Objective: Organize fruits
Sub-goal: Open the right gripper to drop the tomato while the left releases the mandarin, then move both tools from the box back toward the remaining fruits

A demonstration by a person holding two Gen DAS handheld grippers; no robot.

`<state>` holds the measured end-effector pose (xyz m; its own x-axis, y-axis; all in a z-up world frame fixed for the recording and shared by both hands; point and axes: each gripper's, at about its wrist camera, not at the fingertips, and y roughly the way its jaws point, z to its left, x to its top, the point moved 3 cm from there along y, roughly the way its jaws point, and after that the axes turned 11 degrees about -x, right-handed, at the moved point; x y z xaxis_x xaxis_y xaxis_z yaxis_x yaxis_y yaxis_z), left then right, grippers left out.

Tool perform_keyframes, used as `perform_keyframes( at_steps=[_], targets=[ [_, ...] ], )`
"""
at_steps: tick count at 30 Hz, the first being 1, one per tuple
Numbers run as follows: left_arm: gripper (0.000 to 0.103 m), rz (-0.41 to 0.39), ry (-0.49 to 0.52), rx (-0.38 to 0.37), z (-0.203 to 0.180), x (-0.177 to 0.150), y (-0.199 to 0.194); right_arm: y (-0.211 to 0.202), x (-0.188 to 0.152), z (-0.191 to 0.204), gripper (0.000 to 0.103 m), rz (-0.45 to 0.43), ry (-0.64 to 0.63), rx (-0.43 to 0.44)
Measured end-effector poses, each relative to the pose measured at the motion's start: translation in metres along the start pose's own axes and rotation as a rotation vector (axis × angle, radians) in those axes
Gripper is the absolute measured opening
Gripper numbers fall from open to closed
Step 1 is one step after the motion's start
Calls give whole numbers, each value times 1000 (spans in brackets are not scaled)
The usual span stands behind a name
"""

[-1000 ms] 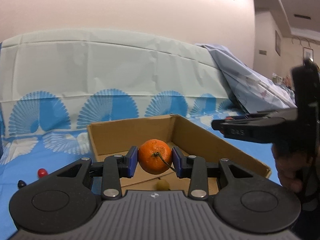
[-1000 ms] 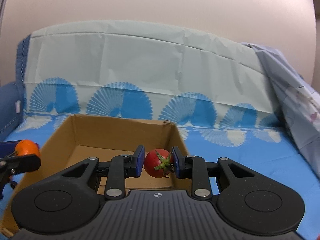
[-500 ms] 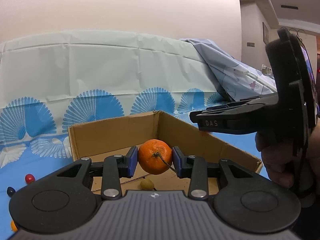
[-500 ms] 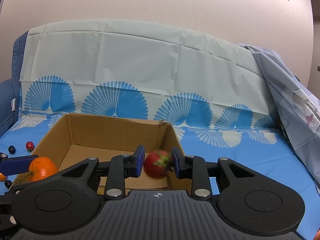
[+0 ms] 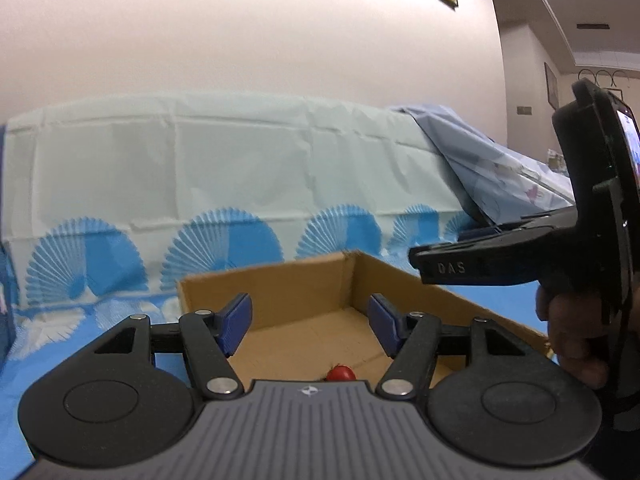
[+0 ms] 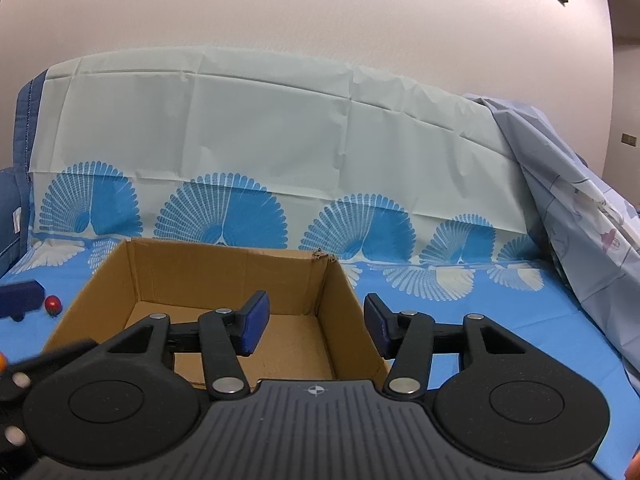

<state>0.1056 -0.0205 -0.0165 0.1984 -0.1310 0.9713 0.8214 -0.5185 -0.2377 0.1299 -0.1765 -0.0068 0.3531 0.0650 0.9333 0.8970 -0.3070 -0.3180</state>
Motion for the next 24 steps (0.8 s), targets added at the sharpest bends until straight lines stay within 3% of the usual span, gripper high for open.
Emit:
perform_keyframes(
  at_steps=[2,4,6,9,12,15,19,22,24],
  targets=[
    [68,4,32,21,4,0,-6,-2,0,4,53,-4,-1,-14],
    [60,29,39,38,13,1,-12,-7,1,9,53,-11,3,-16],
    [35,62,2,41,28,3,-19,-12,2,13,53,-19,13,-5],
    [14,117,-17,51,53,9,-29,-24,5,19,53,-36,44,27],
    [14,165,86,87,76,22,-44,-38,9,28,45,-58,70,73],
    [14,180,100,124,104,35,-64,-54,12,39,35,-82,86,140],
    [14,160,5,164,132,29,-91,-67,14,59,35,-99,88,214],
    [15,219,-142,220,156,10,-95,-73,15,77,35,-87,88,275],
    [16,135,-230,232,167,14,-107,-77,13,91,35,-66,81,334]
  ],
)
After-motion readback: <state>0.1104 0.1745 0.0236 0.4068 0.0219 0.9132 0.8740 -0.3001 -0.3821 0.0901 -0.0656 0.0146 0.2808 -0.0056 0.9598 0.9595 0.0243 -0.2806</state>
